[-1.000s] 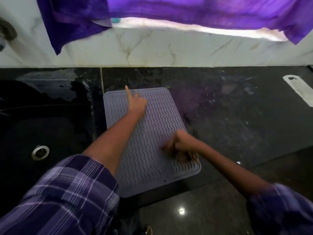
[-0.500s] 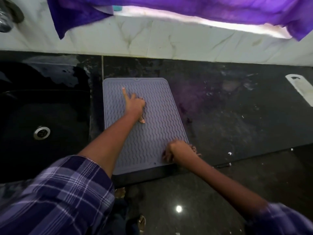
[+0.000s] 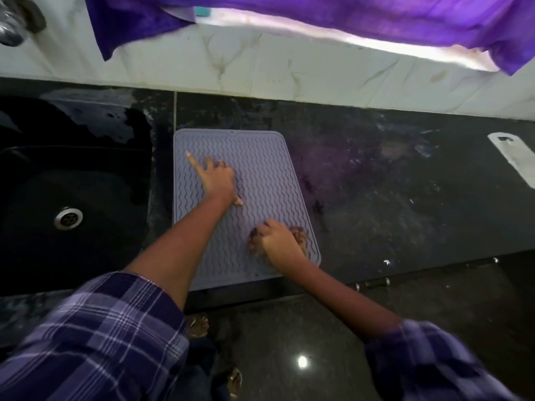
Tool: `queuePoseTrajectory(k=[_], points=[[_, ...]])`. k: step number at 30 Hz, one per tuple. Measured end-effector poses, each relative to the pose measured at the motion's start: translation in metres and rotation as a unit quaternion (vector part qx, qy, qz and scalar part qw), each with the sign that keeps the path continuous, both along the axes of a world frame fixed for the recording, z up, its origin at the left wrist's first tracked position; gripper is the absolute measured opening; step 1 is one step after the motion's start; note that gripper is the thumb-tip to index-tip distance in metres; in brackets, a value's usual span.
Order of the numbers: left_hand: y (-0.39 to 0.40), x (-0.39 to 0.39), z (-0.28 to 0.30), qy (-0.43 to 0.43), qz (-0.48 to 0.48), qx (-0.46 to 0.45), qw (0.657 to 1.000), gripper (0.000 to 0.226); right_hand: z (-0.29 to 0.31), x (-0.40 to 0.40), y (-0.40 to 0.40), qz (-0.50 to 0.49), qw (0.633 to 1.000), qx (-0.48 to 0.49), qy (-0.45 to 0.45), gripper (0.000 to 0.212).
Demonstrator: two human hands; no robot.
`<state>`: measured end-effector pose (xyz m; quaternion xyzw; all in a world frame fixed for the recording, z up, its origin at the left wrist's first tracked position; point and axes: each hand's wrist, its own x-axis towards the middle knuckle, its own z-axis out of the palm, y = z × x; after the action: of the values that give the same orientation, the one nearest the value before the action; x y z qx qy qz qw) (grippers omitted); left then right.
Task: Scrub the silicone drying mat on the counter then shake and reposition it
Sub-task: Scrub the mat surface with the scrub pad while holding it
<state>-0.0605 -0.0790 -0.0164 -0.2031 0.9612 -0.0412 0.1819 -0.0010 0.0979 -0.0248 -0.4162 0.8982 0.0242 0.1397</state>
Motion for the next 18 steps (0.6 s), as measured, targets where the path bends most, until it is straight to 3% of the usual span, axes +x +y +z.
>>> queuePoseTrajectory(k=[3, 5, 7, 9, 11, 15, 18], points=[[0.002, 0.004, 0.003, -0.008, -0.003, -0.012, 1.0, 0.102, 0.015, -0.007, 0.015, -0.033, 0.994, 0.028, -0.105, 0.023], [0.003, 0.004, 0.0, -0.003, -0.008, -0.02, 1.0, 0.099, 0.033, -0.033, -0.003, -0.071, 0.985, -0.028, -0.158, 0.017], [0.002, 0.003, -0.002, 0.011, 0.0, -0.016, 1.0, 0.092, 0.035, -0.06, -0.029, -0.122, 0.98, -0.093, -0.124, 0.019], [0.001, 0.002, -0.002, 0.011, 0.013, -0.007, 1.0, 0.088, 0.021, -0.075, -0.051, -0.175, 0.979, -0.08, -0.062, 0.024], [0.0, 0.0, -0.002, -0.003, 0.019, -0.007, 1.0, 0.094, 0.006, -0.066, -0.05, -0.141, 0.988, -0.069, -0.003, 0.025], [-0.005, 0.0, -0.004, -0.009, 0.011, 0.006, 1.0, 0.103, -0.001, 0.002, 0.007, -0.128, 0.985, -0.109, -0.031, 0.02], [-0.004, 0.003, -0.001, -0.013, 0.013, 0.008, 1.0, 0.107, 0.011, 0.034, 0.042, -0.09, 0.987, -0.074, -0.109, 0.018]])
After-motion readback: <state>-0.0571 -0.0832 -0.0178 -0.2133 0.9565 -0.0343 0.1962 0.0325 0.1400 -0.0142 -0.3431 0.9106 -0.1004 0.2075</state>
